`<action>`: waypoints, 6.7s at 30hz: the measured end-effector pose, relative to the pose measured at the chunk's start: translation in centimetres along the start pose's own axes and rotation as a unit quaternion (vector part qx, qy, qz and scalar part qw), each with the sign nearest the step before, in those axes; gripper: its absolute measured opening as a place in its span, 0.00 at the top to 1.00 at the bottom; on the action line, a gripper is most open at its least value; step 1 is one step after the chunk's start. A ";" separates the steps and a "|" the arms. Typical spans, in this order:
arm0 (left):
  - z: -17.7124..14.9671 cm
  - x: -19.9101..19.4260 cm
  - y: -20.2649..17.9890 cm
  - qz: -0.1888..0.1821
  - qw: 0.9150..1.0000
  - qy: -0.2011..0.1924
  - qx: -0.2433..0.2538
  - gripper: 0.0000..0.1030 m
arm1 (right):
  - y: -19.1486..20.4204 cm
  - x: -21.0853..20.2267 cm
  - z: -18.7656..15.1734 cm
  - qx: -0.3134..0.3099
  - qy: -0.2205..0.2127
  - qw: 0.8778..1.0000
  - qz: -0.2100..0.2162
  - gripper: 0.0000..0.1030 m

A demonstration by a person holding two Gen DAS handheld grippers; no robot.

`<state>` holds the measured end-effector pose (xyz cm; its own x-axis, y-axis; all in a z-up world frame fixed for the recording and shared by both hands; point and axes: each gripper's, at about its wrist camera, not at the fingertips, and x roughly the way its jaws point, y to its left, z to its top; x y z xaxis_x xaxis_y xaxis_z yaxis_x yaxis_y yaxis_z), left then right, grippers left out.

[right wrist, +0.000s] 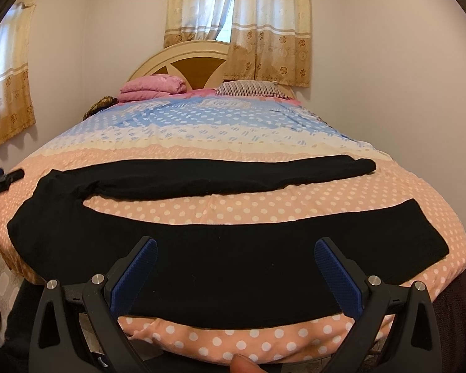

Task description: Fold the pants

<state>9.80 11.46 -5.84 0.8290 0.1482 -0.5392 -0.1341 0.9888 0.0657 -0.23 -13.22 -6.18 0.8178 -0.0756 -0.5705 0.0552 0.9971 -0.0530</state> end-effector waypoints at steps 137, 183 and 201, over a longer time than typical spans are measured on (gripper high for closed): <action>-3.7 4.1 13.4 -0.264 0.961 -0.007 -0.077 0.85 | -31.8 2.2 0.7 0.199 -0.008 0.980 -0.001 0.96; -7.1 2.9 9.4 -0.120 0.991 -0.025 0.044 0.78 | 10.7 7.0 -1.9 -0.291 0.086 0.935 0.184 0.90; -8.3 0.3 10.2 -0.167 0.984 -0.039 0.048 0.85 | 8.4 2.6 -3.0 -0.283 0.086 0.927 0.229 0.97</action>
<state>4.16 21.48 -12.30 0.8579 -0.1877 -0.4783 0.2012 0.9793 -0.0234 0.60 -5.10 -10.57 0.5744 0.3058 -0.7593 -0.6249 0.7629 -0.1655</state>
